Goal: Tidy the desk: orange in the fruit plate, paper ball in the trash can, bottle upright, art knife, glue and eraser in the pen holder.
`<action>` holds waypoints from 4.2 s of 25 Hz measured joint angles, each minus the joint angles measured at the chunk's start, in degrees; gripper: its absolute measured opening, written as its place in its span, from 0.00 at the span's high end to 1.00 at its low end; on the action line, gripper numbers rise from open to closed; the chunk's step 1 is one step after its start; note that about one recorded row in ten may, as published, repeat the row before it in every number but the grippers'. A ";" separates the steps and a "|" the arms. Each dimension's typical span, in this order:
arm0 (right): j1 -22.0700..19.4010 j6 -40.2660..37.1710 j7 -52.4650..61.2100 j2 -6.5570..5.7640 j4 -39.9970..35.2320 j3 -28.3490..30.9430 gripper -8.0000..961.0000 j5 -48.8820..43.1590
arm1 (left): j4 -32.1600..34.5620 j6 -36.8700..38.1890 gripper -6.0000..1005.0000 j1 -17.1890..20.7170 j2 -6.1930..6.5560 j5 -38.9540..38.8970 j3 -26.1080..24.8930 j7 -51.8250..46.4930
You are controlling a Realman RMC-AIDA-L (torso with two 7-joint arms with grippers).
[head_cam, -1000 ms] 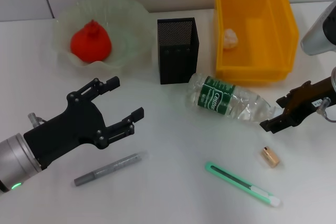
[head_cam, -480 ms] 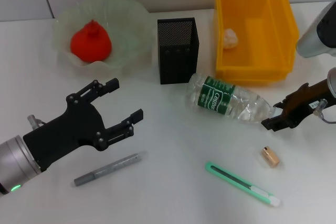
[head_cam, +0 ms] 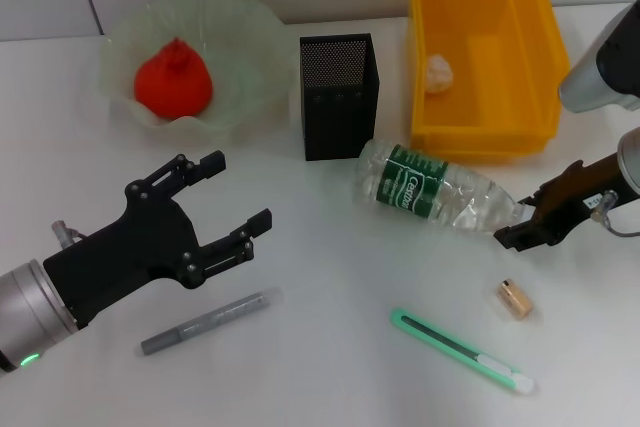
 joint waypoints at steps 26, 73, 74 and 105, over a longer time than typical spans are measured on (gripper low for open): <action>-1.71 -7.73 0.08 -0.02 -13.58 -1.82 0.54 0.29 | -0.08 0.93 0.19 0.09 0.01 0.00 -1.42 0.00; 3.10 -12.35 1.87 -0.12 -22.75 -1.17 0.52 10.74 | -0.18 4.85 0.19 2.37 0.16 -0.01 -5.91 0.79; 3.35 -12.45 2.11 -0.13 -22.69 -1.17 0.52 10.75 | -0.18 4.86 0.19 2.40 0.18 0.00 -5.94 0.79; 11.41 -11.94 6.82 0.02 -22.36 -2.14 0.51 15.98 | -1.08 6.87 0.19 6.24 0.08 0.55 -7.18 2.24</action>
